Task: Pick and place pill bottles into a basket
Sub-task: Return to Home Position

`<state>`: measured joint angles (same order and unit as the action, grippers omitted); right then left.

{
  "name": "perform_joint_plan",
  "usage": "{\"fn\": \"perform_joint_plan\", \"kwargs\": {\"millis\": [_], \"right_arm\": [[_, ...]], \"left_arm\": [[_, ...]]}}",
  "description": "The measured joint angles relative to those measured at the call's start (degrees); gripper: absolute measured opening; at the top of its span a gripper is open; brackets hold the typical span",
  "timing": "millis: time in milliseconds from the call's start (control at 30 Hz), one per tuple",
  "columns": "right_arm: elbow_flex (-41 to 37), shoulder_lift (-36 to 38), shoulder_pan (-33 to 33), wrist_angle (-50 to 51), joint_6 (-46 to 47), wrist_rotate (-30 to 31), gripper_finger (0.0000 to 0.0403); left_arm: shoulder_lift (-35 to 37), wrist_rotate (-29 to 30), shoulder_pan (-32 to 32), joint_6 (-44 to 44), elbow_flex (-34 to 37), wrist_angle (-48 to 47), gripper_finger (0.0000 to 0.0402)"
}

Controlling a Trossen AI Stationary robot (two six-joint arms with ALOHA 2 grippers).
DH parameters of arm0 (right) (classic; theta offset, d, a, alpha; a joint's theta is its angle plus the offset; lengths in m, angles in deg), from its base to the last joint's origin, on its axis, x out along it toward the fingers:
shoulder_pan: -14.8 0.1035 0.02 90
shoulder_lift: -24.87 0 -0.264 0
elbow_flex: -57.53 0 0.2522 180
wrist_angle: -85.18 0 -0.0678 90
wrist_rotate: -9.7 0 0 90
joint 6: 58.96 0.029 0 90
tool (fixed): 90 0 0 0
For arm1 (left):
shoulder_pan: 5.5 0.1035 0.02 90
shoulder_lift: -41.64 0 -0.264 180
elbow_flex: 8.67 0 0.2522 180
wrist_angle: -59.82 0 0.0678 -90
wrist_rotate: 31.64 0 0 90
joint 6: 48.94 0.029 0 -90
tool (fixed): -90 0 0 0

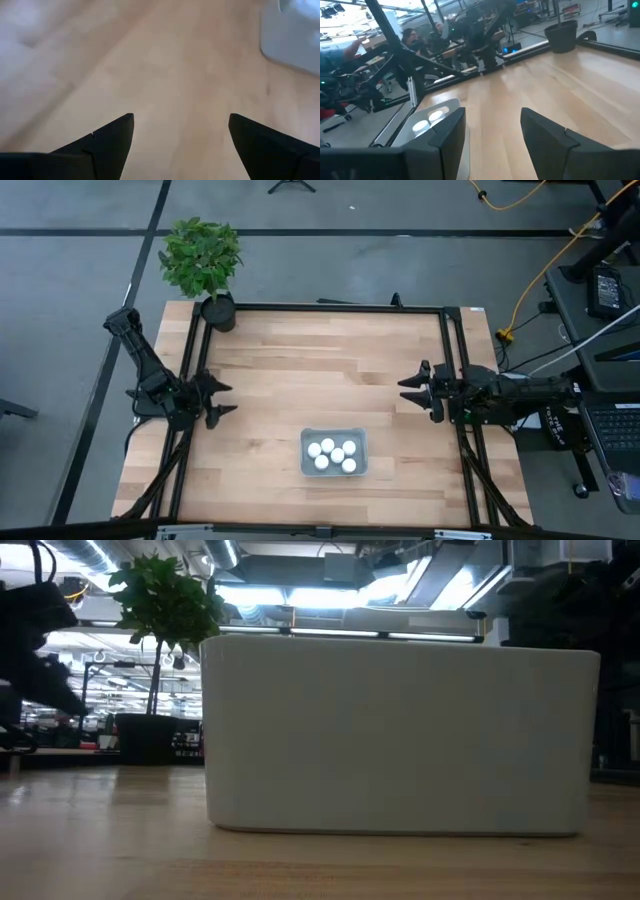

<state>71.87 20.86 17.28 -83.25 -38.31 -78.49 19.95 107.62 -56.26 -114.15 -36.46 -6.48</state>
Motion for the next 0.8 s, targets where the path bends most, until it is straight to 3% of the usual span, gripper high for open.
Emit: {"fn": "perform_joint_plan", "kwargs": {"millis": [233,467,600,767,800], "right_arm": [[0.0,0.0,0.0,0.9,-3.6,0.0,0.0193],[0.0,0.0,0.0,0.9,-4.5,0.0,0.0193],[0.0,0.0,0.0,0.9,-4.5,0.0,0.0193],[0.0,0.0,0.0,0.9,-4.5,0.0,0.0193],[0.0,0.0,0.0,0.9,-4.5,0.0,0.0193]], "left_arm": [[1.3,-13.9,2.8,0.0,2.4,2.3,0.0317],[4.4,-36.8,26.6,9.9,4.1,7.3,0.0317],[8.9,-48.5,41.0,11.4,4.5,7.8,0.0317],[21.9,-47.1,51.1,11.4,4.6,7.9,0.0317],[21.5,-46.9,52.2,11.5,4.5,9.8,0.0317]]}}
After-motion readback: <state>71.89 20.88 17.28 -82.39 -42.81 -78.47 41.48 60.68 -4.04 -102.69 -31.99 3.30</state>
